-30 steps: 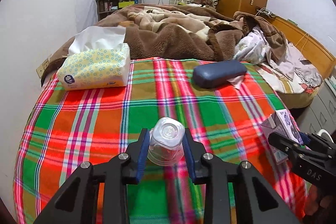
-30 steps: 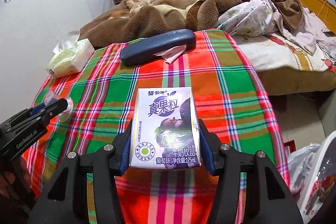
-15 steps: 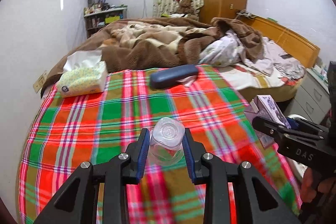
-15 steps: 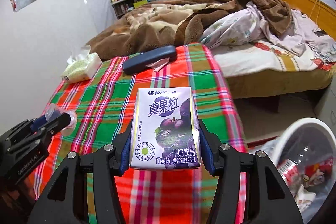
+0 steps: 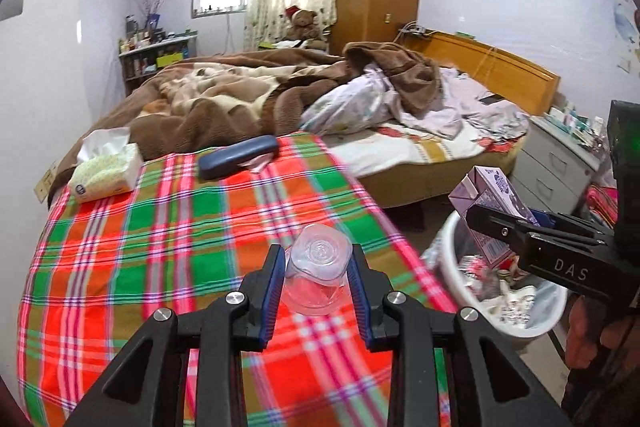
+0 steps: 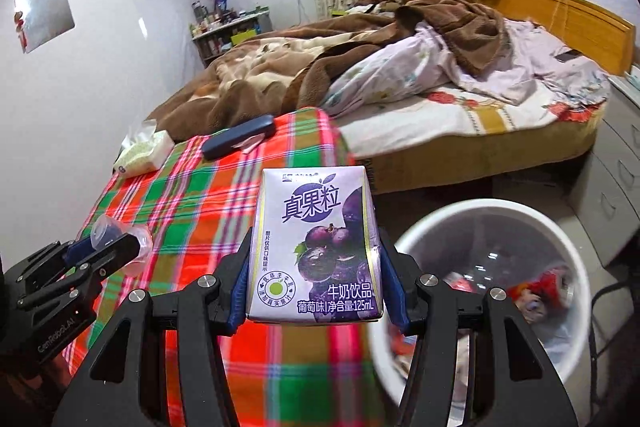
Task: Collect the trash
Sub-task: 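Carry the small clear cup and purple carton over the white bin, then open both grippers to drop the cup and carton into the bin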
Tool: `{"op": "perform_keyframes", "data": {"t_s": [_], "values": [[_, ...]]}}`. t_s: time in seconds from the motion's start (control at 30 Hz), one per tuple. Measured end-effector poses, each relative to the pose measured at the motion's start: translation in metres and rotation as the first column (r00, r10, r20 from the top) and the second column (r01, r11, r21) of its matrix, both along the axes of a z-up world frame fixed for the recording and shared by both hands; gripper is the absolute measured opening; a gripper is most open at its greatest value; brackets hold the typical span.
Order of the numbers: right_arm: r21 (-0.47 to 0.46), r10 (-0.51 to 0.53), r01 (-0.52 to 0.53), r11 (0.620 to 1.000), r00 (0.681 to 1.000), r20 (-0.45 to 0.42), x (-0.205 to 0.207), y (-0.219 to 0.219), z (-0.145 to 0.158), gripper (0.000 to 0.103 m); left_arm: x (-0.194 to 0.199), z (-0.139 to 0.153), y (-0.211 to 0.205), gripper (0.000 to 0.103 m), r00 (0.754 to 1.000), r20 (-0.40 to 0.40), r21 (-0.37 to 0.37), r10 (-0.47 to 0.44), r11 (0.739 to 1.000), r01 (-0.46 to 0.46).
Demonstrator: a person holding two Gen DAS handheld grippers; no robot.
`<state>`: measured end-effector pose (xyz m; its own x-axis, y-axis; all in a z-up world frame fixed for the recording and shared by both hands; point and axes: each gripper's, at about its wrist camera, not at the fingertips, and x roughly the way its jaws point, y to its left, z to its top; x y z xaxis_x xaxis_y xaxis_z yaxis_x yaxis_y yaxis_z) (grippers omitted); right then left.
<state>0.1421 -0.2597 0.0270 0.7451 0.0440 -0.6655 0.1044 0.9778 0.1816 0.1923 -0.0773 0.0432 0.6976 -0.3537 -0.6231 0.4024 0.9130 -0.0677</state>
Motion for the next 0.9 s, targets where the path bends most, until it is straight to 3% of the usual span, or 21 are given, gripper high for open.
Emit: {"op": "perform_keyframes", "data": {"t_s": [0.3, 0.57, 0.9], "values": [[-0.039, -0.076, 0.076, 0.996, 0.997, 0.008, -0.034, -0.047, 0.0, 0.056, -0.031, 0.001, -0.065, 0.032, 0.992, -0.01, -0.011, -0.126, 0.992, 0.126], [-0.049, -0.143, 0.142, 0.989, 0.989, -0.033, -0.044, -0.087, -0.013, 0.056, -0.043, -0.017, -0.121, 0.032, 0.975, -0.053, -0.016, -0.215, 0.977, 0.215], [-0.071, -0.152, 0.145, 0.987, 0.983, -0.103, -0.048, -0.114, -0.036, 0.056, -0.047, -0.045, -0.173, 0.032, 0.949, -0.118, -0.011, -0.292, 0.956, 0.292]]}}
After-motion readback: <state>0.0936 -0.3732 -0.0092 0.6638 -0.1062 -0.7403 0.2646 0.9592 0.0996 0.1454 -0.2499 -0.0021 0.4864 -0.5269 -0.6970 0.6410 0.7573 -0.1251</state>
